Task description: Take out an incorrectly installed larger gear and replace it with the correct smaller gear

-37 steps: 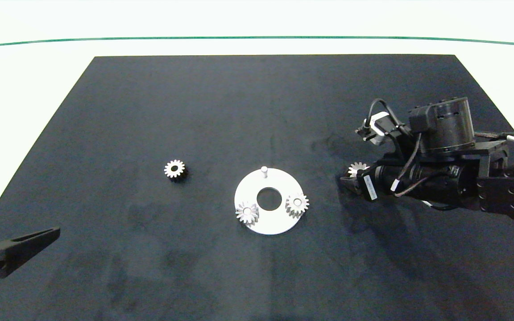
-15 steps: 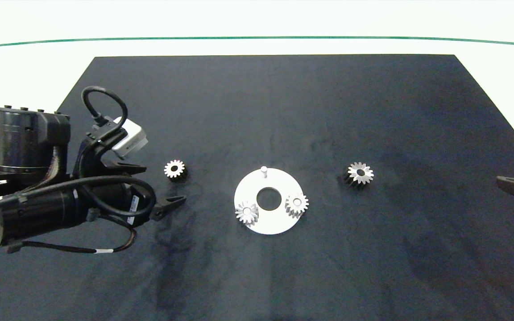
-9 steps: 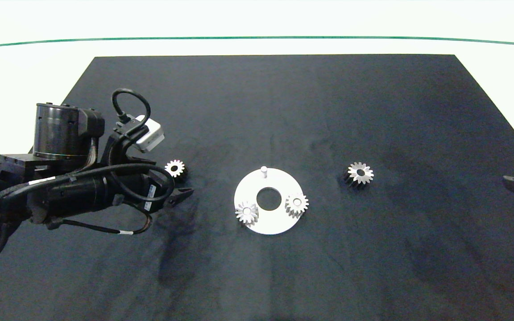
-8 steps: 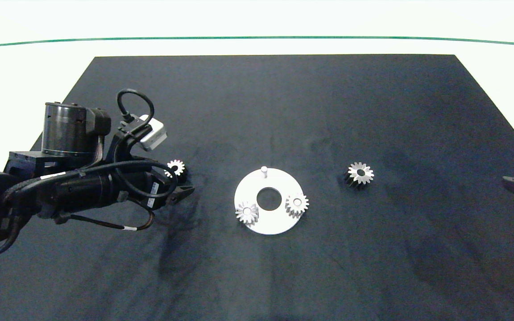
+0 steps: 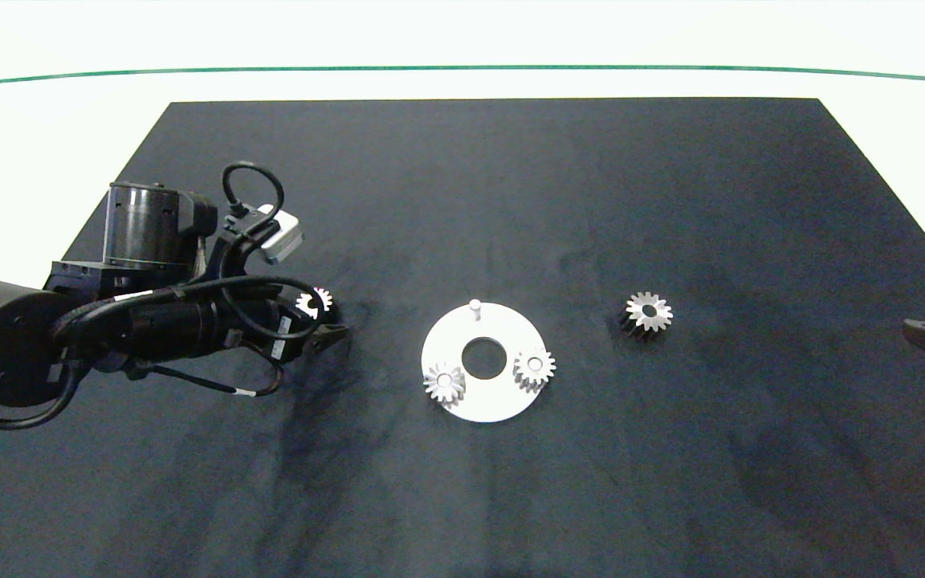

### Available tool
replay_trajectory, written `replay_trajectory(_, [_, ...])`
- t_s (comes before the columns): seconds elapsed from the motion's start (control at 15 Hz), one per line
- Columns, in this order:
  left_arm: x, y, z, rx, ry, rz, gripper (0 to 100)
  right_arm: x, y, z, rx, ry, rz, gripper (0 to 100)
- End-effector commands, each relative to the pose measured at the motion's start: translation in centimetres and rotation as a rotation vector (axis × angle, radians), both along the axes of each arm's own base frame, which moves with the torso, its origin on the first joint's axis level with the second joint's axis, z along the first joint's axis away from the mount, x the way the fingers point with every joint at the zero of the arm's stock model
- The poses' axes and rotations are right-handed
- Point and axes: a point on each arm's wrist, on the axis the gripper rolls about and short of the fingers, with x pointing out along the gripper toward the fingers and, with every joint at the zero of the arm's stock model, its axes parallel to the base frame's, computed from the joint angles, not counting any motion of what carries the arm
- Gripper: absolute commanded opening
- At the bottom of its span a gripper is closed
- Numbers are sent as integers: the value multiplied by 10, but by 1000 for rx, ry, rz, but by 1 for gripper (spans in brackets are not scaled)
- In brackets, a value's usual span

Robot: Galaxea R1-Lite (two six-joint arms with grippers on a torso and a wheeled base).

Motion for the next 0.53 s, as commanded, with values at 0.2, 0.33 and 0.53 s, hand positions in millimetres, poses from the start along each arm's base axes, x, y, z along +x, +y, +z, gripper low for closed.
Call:
replay_trajectory(0.2, [5, 1, -4, 2, 11, 8, 99, 1, 0, -1, -4, 7, 0, 100])
replay_trajectory(0.33, [8, 0, -2, -6, 7, 13, 95, 1, 0, -1, -4, 7, -5, 100])
replay_trajectory(0.53, [9, 0, 0, -16, 1, 17, 89, 2, -1, -2, -2, 10, -5, 100])
